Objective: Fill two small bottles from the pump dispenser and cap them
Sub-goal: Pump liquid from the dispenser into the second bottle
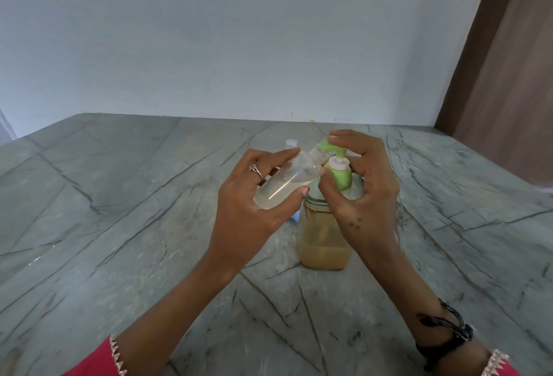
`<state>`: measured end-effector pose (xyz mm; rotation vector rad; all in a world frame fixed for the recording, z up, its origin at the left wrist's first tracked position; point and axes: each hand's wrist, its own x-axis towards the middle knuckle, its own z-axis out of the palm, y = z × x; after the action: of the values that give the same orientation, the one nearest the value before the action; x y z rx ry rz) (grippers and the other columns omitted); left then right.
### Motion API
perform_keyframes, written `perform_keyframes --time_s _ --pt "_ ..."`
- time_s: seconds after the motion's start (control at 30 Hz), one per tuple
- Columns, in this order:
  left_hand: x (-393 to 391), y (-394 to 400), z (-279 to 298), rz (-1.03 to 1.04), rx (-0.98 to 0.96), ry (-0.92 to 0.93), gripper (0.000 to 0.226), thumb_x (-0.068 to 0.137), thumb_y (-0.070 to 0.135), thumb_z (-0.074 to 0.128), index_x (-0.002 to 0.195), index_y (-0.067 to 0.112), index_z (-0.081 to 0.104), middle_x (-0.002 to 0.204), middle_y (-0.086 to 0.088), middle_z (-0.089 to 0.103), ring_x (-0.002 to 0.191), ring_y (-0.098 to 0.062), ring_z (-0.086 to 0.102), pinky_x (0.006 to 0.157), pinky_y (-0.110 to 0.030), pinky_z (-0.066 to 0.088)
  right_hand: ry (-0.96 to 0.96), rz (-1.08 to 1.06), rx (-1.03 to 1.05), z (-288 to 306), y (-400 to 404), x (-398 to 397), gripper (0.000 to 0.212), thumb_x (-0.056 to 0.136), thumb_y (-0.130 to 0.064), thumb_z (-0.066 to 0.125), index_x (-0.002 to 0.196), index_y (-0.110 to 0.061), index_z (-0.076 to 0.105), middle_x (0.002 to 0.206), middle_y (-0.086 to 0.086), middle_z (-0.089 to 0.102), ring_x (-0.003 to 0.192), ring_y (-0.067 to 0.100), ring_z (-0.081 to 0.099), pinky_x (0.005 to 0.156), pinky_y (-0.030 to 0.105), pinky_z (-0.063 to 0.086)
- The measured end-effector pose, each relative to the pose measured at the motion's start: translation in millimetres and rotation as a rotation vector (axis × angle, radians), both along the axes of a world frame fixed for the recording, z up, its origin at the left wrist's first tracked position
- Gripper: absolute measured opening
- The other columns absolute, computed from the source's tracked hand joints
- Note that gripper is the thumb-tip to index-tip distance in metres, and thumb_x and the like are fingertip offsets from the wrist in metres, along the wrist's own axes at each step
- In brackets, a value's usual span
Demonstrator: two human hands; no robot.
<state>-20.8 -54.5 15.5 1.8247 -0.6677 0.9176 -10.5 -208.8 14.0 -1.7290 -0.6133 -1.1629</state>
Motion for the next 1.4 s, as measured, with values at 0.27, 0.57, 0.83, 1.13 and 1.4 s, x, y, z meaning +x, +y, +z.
perform_keyframes --time_s 0.27,0.57,0.83,1.13,1.4 --pt "-2.2 0.7 -1.4 0.010 0.013 -0.007 0.042 0.075 0.032 0.066 0.113 0.017 0.060 0.097 -0.004 0.060 0.085 -0.009 0.057 0.071 -0.011 0.046 -0.036 -0.095 -0.009 3.0 2.0 0.8 0.033 0.072 0.006 0.067 0.097 -0.015 0.059 0.096 0.000 0.057 0.090 -0.011 0.052 0.076 0.007 0.043" --pt "-1.3 -0.3 0.0 -0.010 -0.017 0.002 0.043 0.075 0.031 0.066 0.114 0.015 0.060 0.098 -0.002 0.059 0.087 -0.008 0.058 0.072 -0.010 0.045 -0.018 -0.033 -0.024 -1.3 -0.7 2.5 0.027 0.078 0.003 0.064 0.105 -0.004 0.062 0.110 -0.012 0.053 0.104 -0.006 0.053 0.086 0.014 0.044" --pt "-0.4 -1.0 0.7 -0.002 -0.015 -0.017 0.043 0.075 0.031 0.066 0.114 0.016 0.060 0.098 -0.002 0.058 0.086 -0.008 0.057 0.072 -0.011 0.046 -0.001 0.017 0.006 -2.9 -1.1 2.5 0.029 0.080 0.001 0.064 0.107 -0.010 0.059 0.112 -0.009 0.054 0.106 0.004 0.056 0.085 0.023 0.049" --pt "-3.1 0.7 -0.2 0.004 0.012 -0.037 0.040 0.074 0.031 0.066 0.113 0.022 0.057 0.096 -0.002 0.058 0.085 -0.005 0.056 0.069 -0.012 0.047 -0.040 -0.064 0.031 3.1 2.5 2.8 0.034 0.074 0.004 0.066 0.098 -0.017 0.055 0.095 -0.005 0.056 0.091 -0.009 0.053 0.077 0.011 0.047" --pt "-1.2 0.2 0.8 0.005 0.001 -0.041 0.041 0.075 0.032 0.066 0.113 0.017 0.060 0.096 -0.002 0.058 0.083 -0.009 0.058 0.070 -0.013 0.047 -0.003 -0.028 -0.012 -1.8 -0.4 2.3 0.030 0.079 0.003 0.064 0.108 -0.001 0.062 0.112 -0.011 0.054 0.106 -0.005 0.054 0.088 0.014 0.044"
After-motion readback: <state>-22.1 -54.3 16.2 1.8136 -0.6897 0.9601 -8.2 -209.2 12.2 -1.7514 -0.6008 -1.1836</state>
